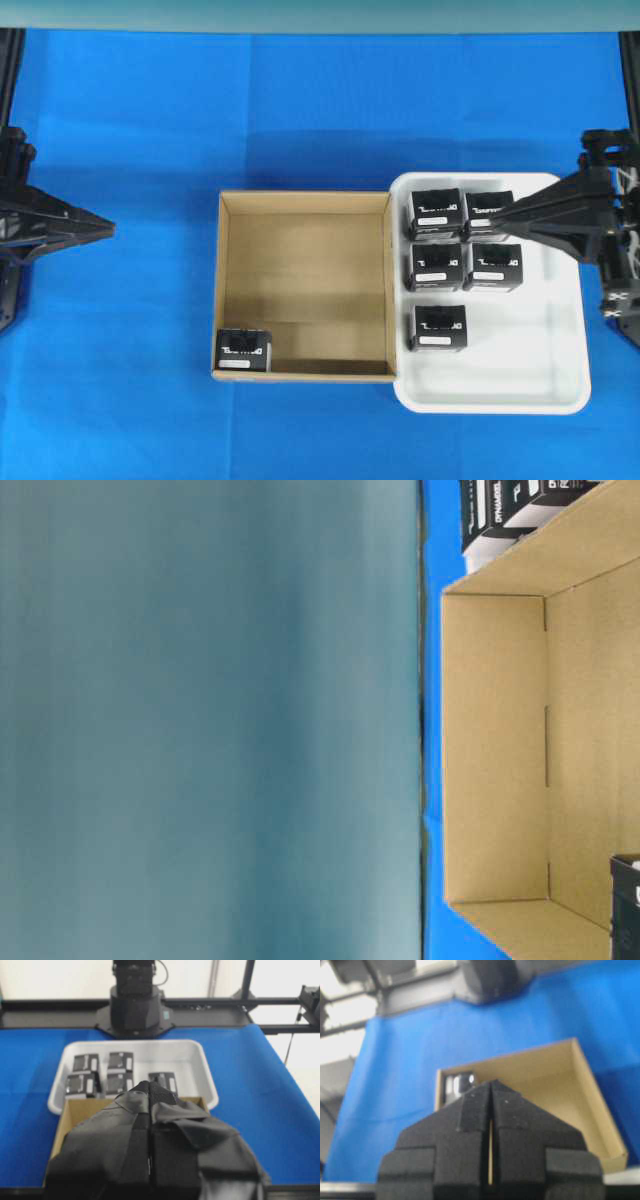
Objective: Pick the box from inside the cardboard box.
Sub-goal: 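Swing the right arm over the cardboard box toward the black box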
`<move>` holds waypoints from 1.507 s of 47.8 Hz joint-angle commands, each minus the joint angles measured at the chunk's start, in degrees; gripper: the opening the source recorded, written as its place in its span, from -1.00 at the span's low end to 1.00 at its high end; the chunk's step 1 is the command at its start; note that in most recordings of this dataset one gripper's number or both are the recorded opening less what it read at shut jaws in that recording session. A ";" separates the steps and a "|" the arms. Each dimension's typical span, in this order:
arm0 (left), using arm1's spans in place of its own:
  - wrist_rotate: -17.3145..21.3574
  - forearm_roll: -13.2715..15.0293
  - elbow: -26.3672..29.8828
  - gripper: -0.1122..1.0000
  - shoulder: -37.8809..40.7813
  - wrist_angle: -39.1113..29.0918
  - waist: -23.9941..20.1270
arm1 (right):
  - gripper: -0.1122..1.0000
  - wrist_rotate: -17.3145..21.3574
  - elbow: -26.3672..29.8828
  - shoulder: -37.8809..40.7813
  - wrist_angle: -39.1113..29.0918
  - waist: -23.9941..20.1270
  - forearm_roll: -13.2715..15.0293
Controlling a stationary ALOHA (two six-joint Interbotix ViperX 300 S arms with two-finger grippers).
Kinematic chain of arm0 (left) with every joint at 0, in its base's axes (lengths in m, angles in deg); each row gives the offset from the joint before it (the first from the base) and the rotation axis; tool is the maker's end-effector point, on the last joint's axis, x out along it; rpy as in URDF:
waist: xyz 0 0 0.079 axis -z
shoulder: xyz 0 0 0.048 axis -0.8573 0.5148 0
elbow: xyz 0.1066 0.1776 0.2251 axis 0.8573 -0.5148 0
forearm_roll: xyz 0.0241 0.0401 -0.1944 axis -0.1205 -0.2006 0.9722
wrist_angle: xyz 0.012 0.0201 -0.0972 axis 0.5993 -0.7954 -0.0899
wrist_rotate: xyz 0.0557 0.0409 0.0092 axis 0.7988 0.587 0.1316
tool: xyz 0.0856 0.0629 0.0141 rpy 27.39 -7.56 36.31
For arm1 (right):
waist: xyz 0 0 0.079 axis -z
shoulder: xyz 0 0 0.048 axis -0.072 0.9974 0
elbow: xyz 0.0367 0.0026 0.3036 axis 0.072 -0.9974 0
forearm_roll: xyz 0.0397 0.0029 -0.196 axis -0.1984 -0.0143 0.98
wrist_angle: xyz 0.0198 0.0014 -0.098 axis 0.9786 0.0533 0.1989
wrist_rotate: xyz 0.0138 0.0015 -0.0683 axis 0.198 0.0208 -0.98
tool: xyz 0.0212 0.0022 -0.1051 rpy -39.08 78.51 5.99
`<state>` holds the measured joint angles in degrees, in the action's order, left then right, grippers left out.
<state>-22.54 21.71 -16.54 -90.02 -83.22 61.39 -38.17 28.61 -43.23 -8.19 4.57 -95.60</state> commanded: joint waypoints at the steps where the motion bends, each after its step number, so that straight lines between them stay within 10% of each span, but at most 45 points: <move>1: -0.18 -0.09 1.85 -0.93 -0.62 -2.37 0.00 | -0.85 1.23 4.83 3.43 -4.83 -0.18 -0.18; 34: -0.53 -0.09 2.81 -0.93 -3.69 -8.53 0.00 | -0.85 0.79 38.76 36.30 -46.58 -0.26 0.00; 72: -0.53 -0.09 5.98 -0.93 -8.79 -17.49 0.18 | -0.84 -13.62 74.09 67.94 -66.71 0.18 -1.93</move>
<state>-22.98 21.80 -12.14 -99.16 -100.89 61.57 -51.17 99.54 23.12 -73.94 4.74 -97.19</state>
